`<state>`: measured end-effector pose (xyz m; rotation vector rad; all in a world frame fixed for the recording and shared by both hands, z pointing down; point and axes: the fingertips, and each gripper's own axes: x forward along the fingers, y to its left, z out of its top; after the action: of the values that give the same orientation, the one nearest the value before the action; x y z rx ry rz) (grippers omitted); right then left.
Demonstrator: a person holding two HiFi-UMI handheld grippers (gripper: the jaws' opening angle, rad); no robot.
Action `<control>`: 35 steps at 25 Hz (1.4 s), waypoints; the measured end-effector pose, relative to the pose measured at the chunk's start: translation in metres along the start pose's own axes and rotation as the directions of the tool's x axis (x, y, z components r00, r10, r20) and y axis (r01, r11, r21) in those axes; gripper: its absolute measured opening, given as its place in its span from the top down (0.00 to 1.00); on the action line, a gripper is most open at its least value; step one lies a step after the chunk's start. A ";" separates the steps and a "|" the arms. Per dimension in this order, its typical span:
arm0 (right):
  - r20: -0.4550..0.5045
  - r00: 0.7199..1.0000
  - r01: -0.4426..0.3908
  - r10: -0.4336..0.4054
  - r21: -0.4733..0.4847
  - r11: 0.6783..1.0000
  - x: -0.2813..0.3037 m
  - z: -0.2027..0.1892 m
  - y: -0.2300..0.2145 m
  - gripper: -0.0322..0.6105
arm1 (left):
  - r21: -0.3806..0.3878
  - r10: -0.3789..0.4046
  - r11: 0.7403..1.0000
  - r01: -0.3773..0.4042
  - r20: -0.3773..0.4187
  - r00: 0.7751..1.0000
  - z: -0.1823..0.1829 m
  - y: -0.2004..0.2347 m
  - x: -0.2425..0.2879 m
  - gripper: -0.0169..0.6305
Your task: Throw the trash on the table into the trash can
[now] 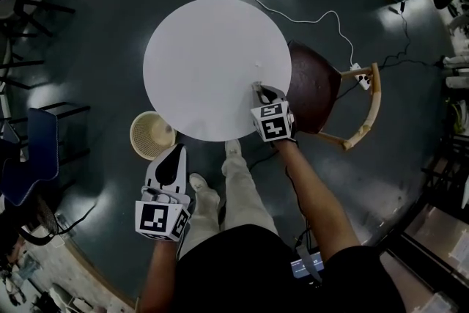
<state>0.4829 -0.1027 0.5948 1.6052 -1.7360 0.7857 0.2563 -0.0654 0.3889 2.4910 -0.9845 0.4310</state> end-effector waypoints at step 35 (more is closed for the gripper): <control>0.161 0.898 -0.320 0.408 -0.398 0.860 -0.083 0.117 0.358 0.89 | -0.146 0.319 0.944 -0.295 0.181 0.930 -0.008 0.118 -0.230 0.96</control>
<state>0.1232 -0.1168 0.4556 1.1679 -2.2546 0.4062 0.0116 -0.0078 0.3294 2.3134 -1.4502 0.2058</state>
